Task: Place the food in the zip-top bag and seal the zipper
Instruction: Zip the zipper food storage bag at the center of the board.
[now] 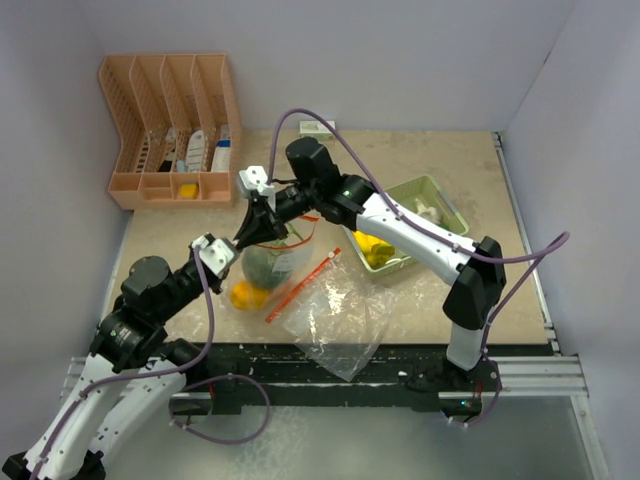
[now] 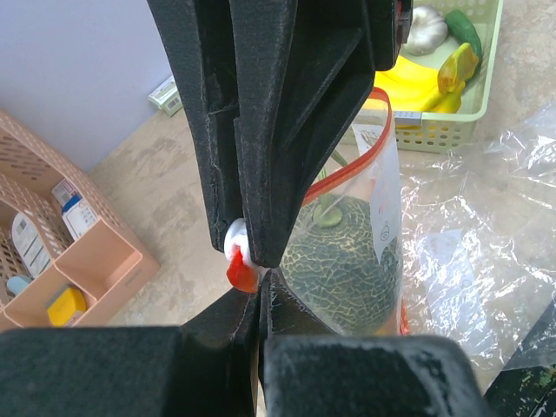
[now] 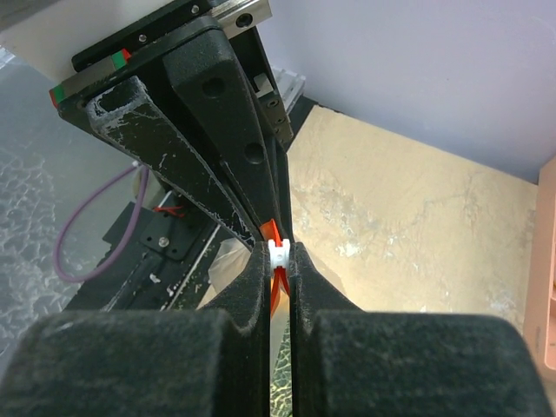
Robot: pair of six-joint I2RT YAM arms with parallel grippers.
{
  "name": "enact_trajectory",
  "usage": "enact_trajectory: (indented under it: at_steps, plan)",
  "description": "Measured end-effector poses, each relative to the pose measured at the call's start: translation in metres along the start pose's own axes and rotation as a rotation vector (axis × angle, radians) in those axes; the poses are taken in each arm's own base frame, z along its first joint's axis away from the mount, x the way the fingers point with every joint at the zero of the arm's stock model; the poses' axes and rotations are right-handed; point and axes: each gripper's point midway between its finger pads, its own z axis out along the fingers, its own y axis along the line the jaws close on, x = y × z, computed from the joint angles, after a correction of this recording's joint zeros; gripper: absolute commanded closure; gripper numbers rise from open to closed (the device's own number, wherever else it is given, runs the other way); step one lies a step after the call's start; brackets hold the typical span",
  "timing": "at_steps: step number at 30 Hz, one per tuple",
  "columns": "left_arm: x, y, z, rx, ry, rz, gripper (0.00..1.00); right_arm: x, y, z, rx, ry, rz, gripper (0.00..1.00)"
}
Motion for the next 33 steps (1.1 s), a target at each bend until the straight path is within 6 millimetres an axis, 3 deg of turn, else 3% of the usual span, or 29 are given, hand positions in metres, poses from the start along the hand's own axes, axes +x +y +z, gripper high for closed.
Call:
enact_trajectory:
  at_steps: [22, 29, 33]
  plan:
    - [0.003, 0.011, -0.002, -0.064, 0.017, 0.0, 1.0, 0.028, -0.025, -0.017, 0.105, 0.041, 0.09, 1.0]
    - [0.003, 0.033, -0.01, -0.191, 0.033, -0.007, 1.0, 0.039, -0.042, -0.026, 0.195, 0.075, 0.096, 1.0]
    - [0.002, 0.05, -0.019, -0.298, 0.035, -0.01, 1.0, 0.054, -0.052, -0.045, 0.26, 0.094, 0.135, 1.0]
